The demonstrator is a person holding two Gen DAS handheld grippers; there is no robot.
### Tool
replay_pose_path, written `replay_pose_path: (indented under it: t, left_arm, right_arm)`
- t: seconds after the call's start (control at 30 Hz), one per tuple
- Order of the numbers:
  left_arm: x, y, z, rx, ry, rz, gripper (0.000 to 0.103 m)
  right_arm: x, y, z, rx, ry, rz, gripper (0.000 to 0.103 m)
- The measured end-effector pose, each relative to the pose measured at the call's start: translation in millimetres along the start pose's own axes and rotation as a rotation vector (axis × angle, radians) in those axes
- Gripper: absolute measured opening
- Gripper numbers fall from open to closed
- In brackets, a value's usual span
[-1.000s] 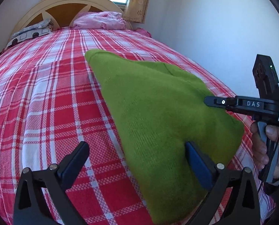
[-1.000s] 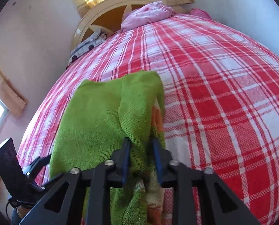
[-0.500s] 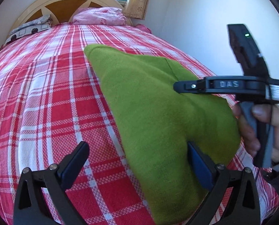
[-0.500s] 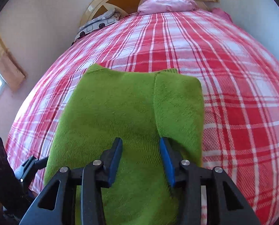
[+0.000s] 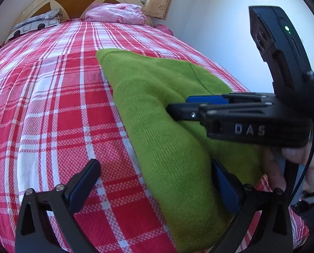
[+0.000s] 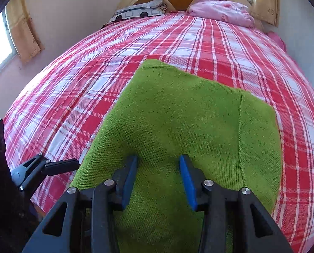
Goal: Fold small clothes
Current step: 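Move the open right tool to the ribbed cuff end of the bundle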
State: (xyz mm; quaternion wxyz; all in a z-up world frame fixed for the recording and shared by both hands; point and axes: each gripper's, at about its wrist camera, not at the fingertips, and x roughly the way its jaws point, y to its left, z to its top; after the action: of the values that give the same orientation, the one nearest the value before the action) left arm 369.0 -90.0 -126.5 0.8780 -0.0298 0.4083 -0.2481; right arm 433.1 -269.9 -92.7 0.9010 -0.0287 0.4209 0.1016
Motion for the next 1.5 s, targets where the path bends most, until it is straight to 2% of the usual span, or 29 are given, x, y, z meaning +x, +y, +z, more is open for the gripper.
replay_pose_path:
  t: [0.1,0.2,0.27,0.3,0.33,0.37,0.53,0.6,0.7,0.77,0.9,0.97,1.1,1.27,1.4,1.5]
  left_arm:
    - [1.9,-3.1,0.2,0.016,0.01,0.011,0.103]
    - [2.2,-3.7,0.3,0.02,0.012,0.014,0.103]
    - [3.4,-3.5,1.1,0.023,0.015,0.016,0.103]
    - [3.9,-3.9,1.3,0.026,0.017,0.019,0.103]
    - [4.2,-4.2,1.4,0.028,0.018,0.02,0.103]
    - [5.2,-5.1,1.7,0.034,0.021,0.023,0.103]
    - [5.6,-6.4,2.6,0.047,0.026,0.035,0.103]
    - [5.0,-8.0,3.4,0.055,0.025,0.038,0.103]
    - [6.1,-9.4,5.2,0.057,0.032,0.03,0.103]
    - [7.0,-10.0,8.0,0.046,0.033,0.013,0.103]
    - [14.7,-15.9,11.2,0.038,0.047,-0.019,0.103]
    - [16.8,-18.3,10.7,0.046,0.048,-0.022,0.103]
    - [18.0,-22.1,8.0,0.065,0.044,-0.004,0.103]
    - [15.8,-19.0,6.3,0.049,0.039,-0.027,0.103]
    - [15.4,-19.6,5.7,0.047,0.04,-0.033,0.103]
    - [16.4,-19.6,5.5,0.043,0.045,-0.037,0.103]
  right_arm:
    - [-10.4,-2.1,-1.4,-0.01,-0.019,0.021,0.043]
    - [-31.0,-15.7,5.5,0.036,-0.109,0.04,0.046]
    - [-27.8,-28.4,7.2,0.077,-0.092,-0.022,0.048]
    - [-16.7,-38.2,4.4,0.097,-0.037,-0.067,0.048]
    - [-6.3,-46.6,0.5,0.109,0.001,-0.06,0.048]
    - [-7.0,-49.4,-2.8,0.106,-0.029,-0.033,0.048]
    - [-24.6,-48.7,-9.0,0.073,-0.07,0.021,0.049]
    - [-34.9,-55.3,-9.0,0.07,-0.102,0.02,0.053]
    - [-46.5,-80.4,-6.5,0.111,-0.147,0.03,0.06]
    - [-46.8,-104.4,-4.1,0.181,-0.155,0.058,0.062]
    - [-45.8,-147.1,-5.2,0.281,-0.178,0.038,0.064]
    - [-40.2,-161.0,-7.1,0.315,-0.167,0.057,0.069]
    - [-20.3,-176.8,-11.6,0.364,-0.133,0.134,0.07]
    - [1.1,-192.3,-10.7,0.496,-0.125,0.305,0.074]
    - [7.0,-186.7,-4.5,0.489,-0.129,0.312,0.082]
    - [14.0,-183.6,4.2,0.473,-0.132,0.334,0.082]
